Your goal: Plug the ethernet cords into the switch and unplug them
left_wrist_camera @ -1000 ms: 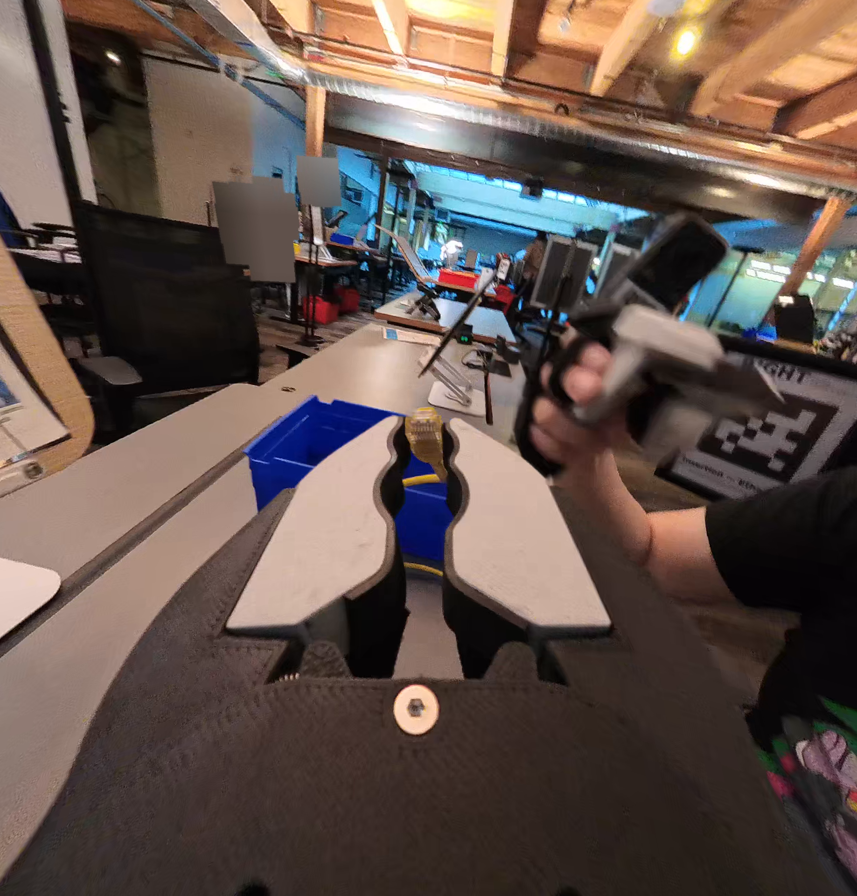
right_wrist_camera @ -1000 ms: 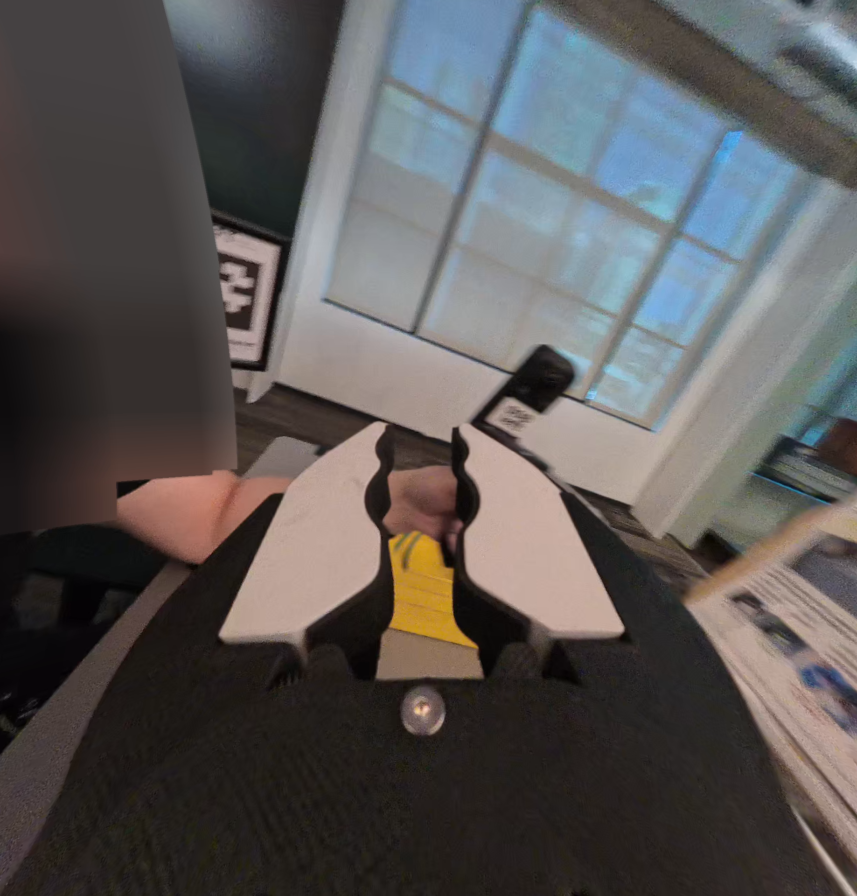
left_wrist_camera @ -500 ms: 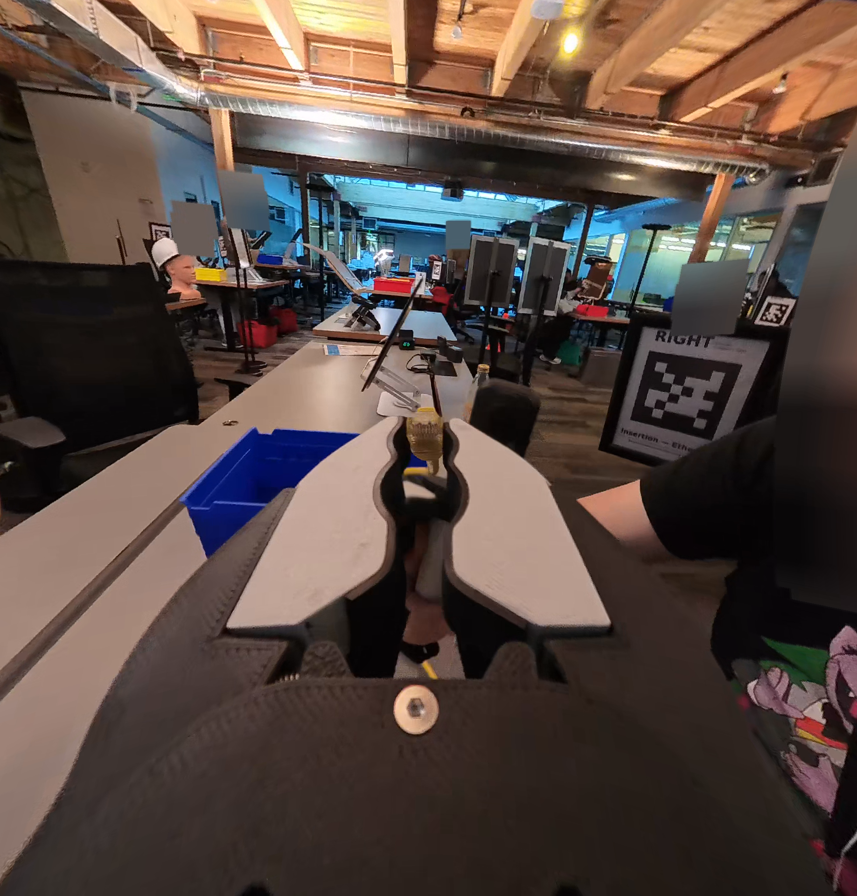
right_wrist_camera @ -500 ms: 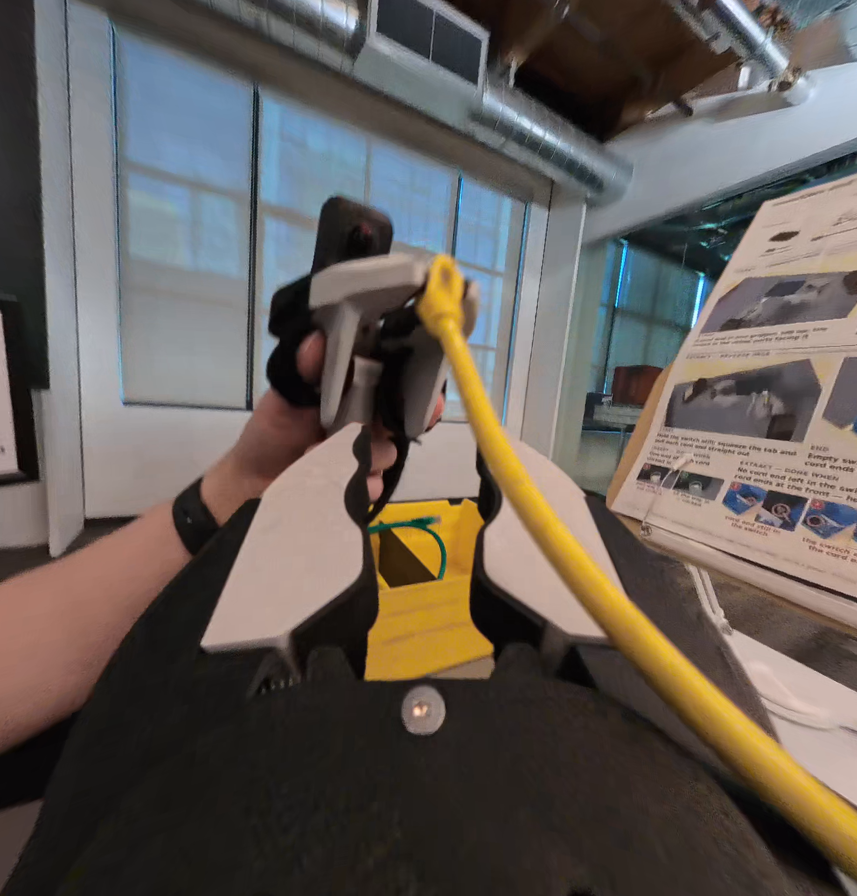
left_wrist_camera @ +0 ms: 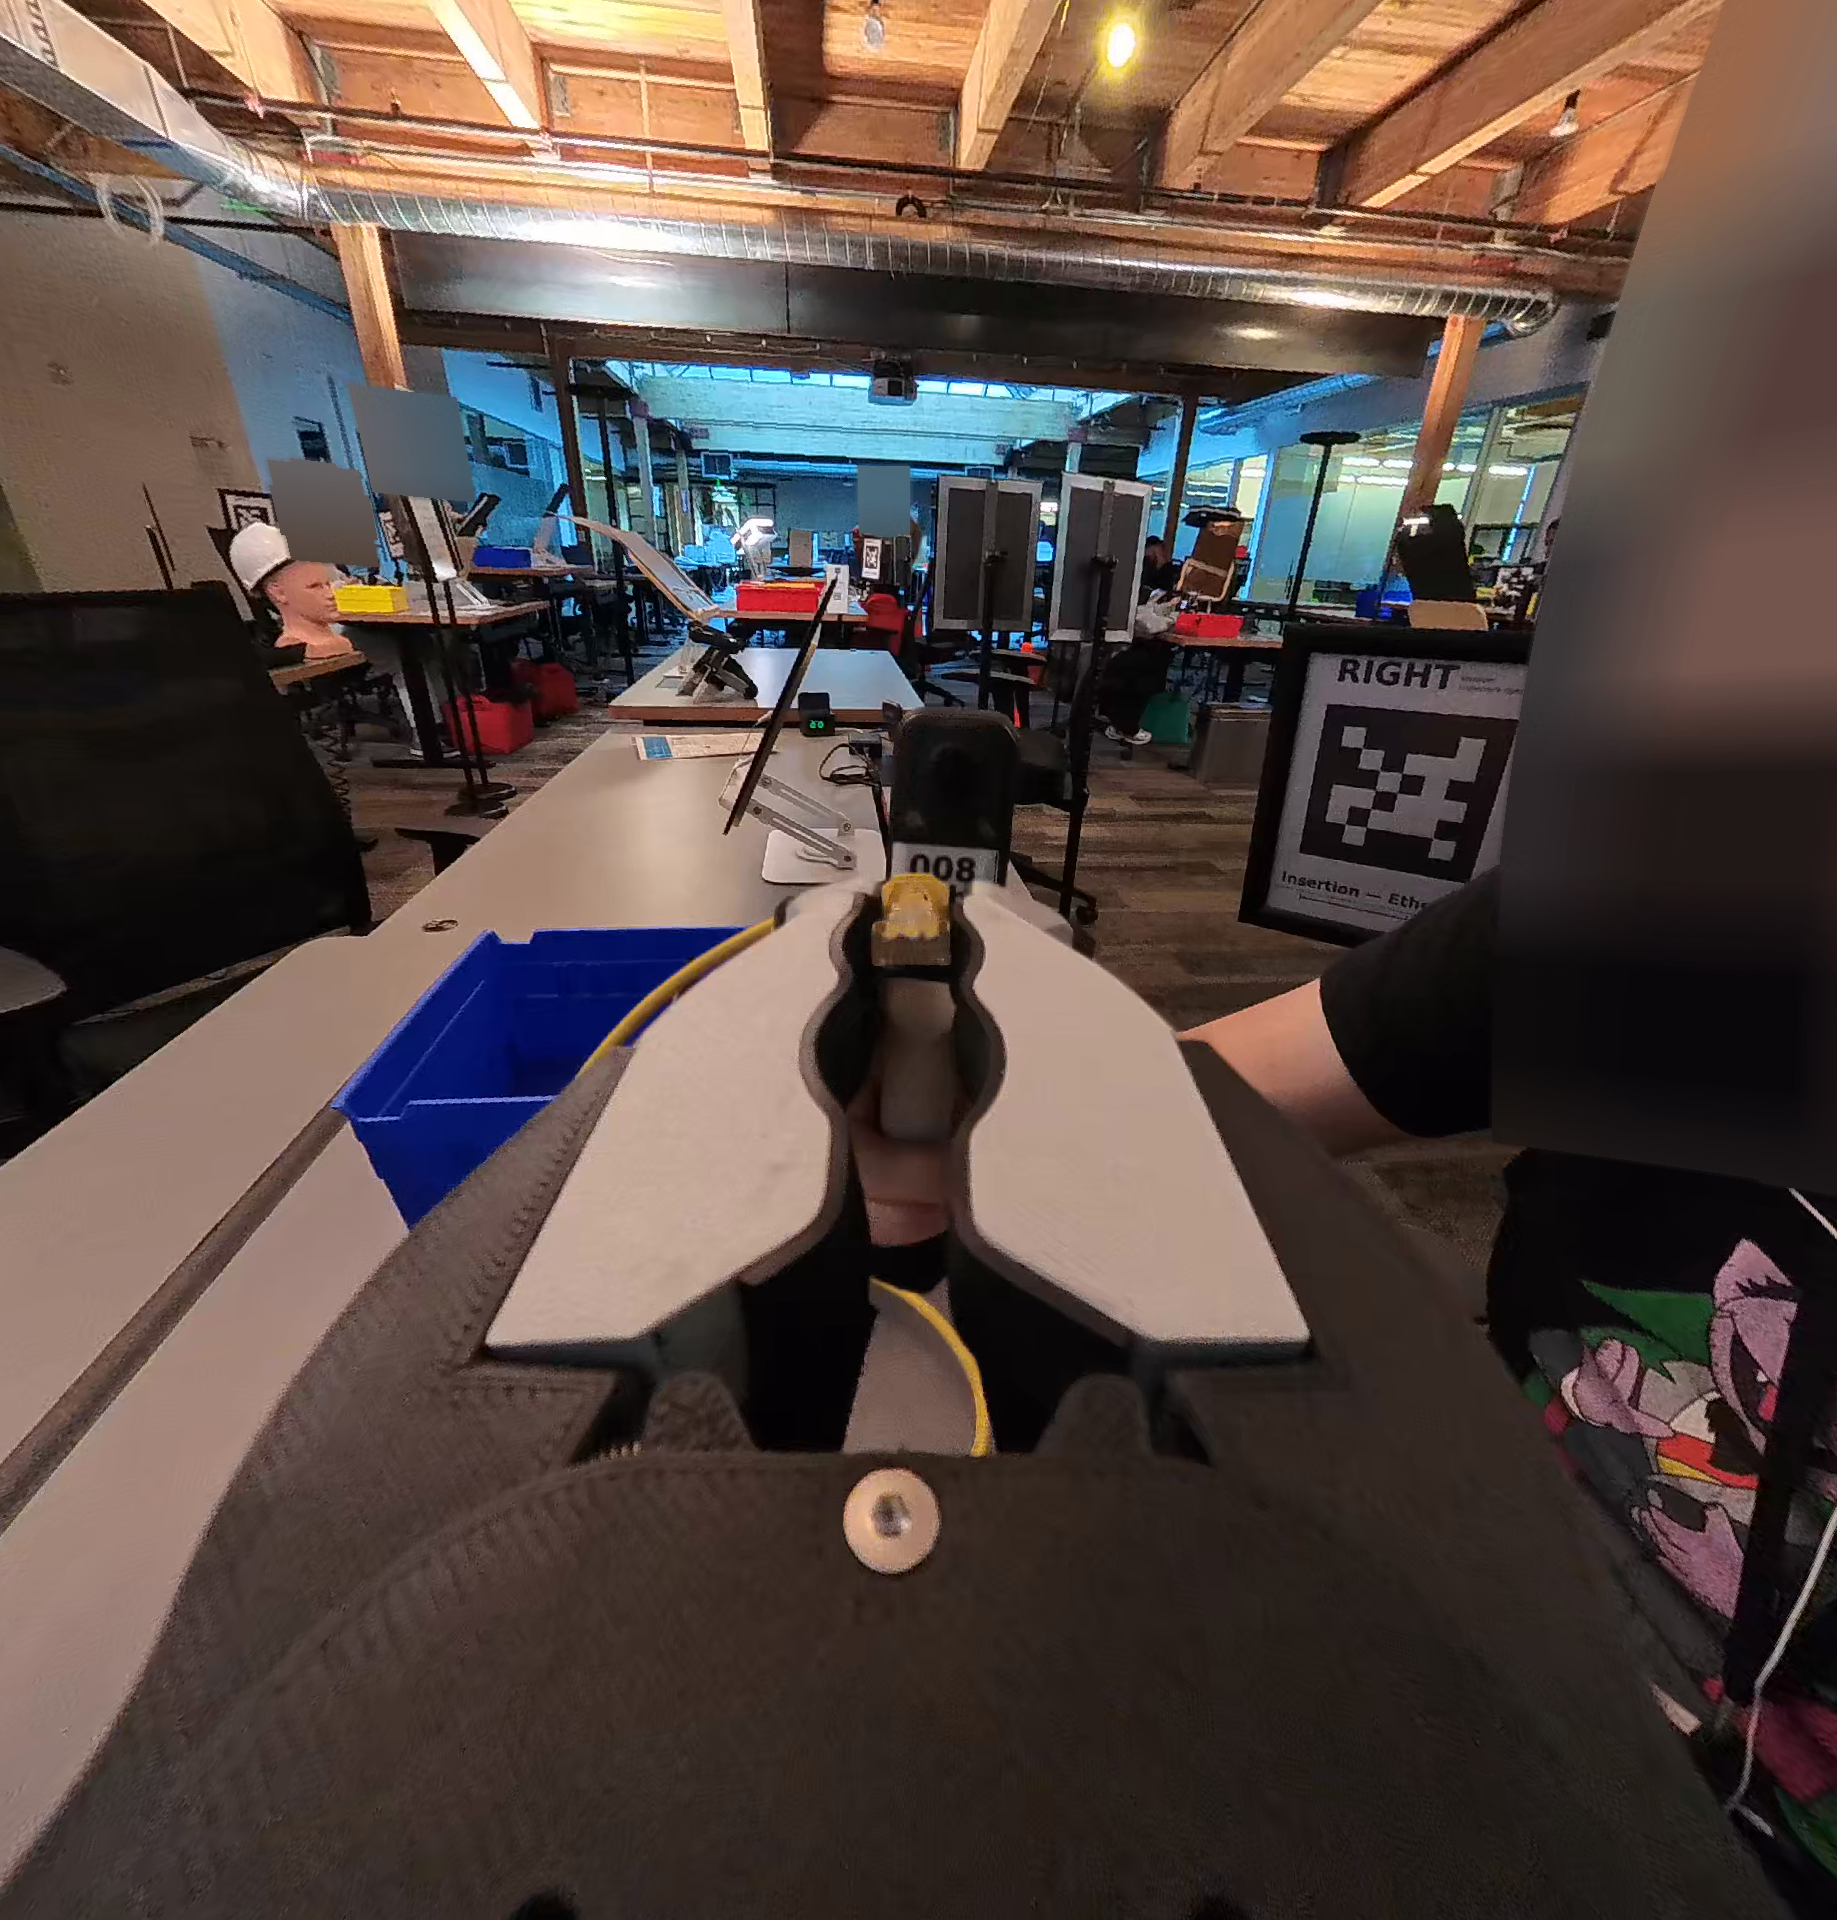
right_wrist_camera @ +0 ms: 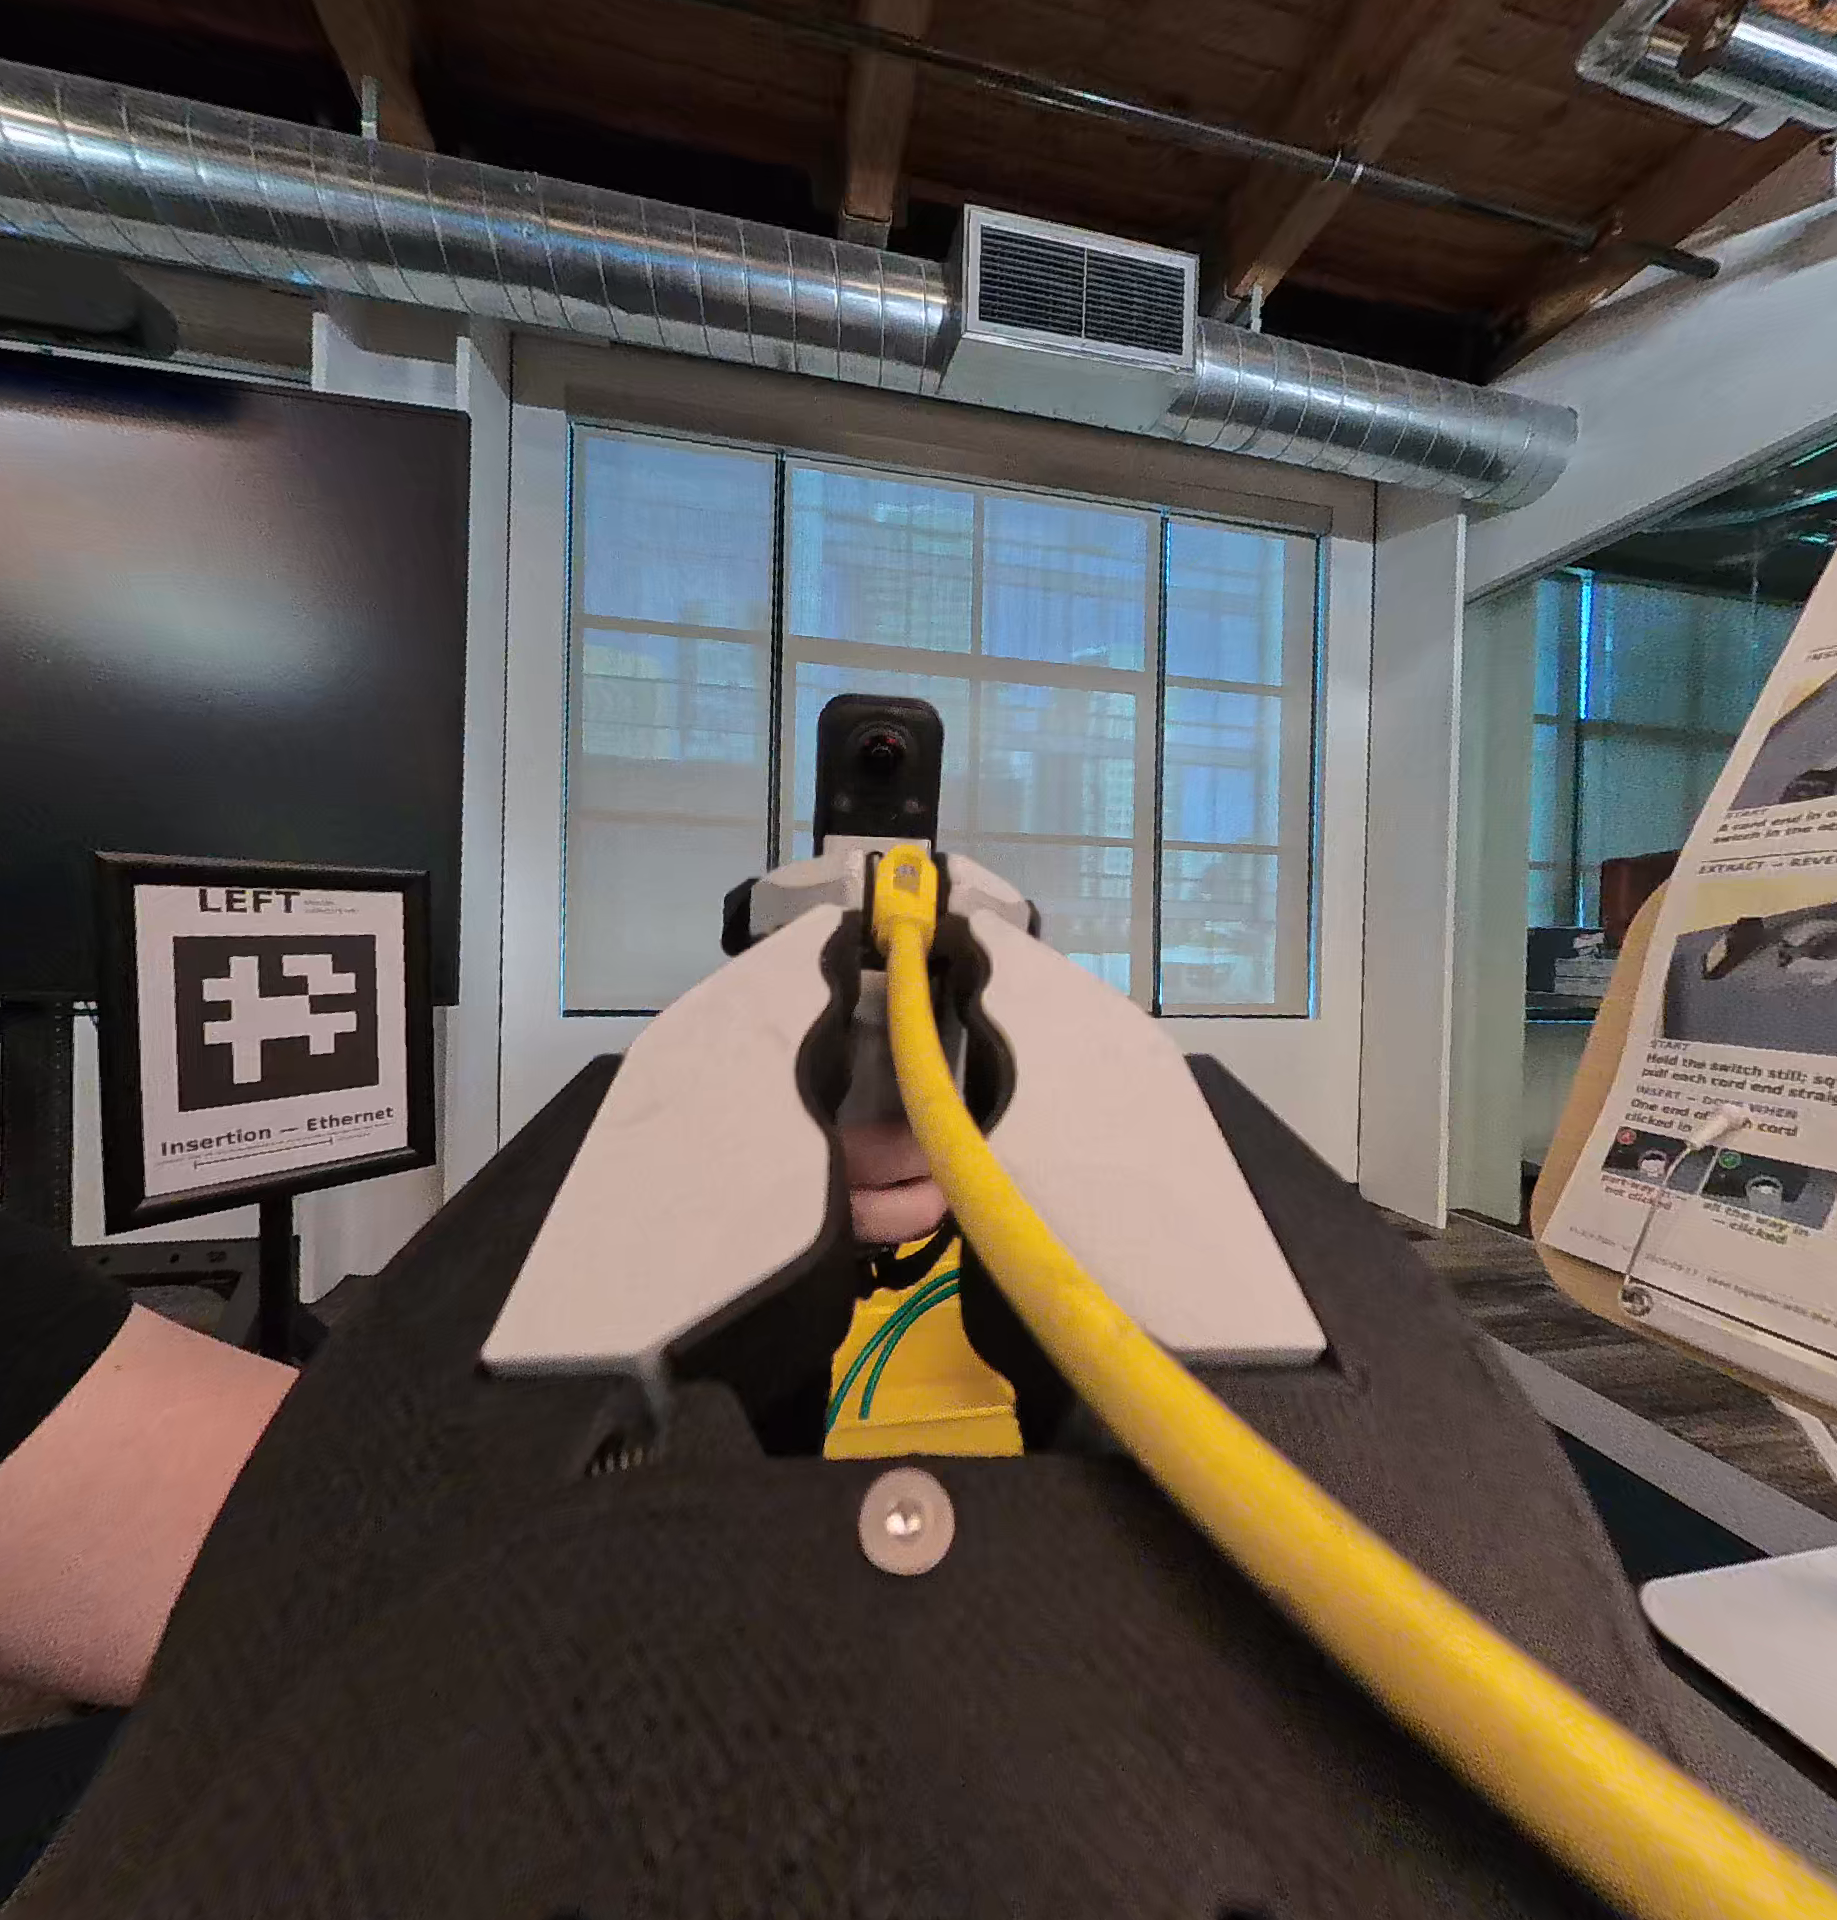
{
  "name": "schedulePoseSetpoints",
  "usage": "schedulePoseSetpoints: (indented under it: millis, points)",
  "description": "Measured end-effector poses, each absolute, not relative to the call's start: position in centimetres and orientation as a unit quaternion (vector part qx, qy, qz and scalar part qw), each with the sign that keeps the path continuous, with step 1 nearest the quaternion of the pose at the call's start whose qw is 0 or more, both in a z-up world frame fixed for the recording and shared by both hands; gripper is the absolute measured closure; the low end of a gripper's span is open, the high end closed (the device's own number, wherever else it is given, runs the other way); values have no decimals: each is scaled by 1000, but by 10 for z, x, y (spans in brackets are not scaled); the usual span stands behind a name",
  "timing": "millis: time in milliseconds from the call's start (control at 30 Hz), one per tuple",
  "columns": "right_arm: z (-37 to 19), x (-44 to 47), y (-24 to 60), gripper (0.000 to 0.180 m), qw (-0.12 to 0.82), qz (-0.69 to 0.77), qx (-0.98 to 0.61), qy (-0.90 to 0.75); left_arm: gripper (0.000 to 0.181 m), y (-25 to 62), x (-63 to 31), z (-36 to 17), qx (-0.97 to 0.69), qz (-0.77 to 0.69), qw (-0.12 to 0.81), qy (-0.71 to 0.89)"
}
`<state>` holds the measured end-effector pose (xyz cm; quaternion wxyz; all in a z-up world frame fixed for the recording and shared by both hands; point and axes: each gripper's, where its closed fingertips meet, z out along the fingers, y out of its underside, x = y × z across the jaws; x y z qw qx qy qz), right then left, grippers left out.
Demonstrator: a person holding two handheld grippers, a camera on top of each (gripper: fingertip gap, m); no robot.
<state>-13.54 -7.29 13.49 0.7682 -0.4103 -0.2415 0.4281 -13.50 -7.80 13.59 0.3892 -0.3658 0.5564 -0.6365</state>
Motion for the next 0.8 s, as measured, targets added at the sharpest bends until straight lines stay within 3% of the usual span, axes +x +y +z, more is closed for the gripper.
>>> schedulePoseSetpoints:
  millis: [800]
  points:
    - [131,-137,-68,169,724,393,-474,-310,169,-74,-134,130,-379,-609,400,570]
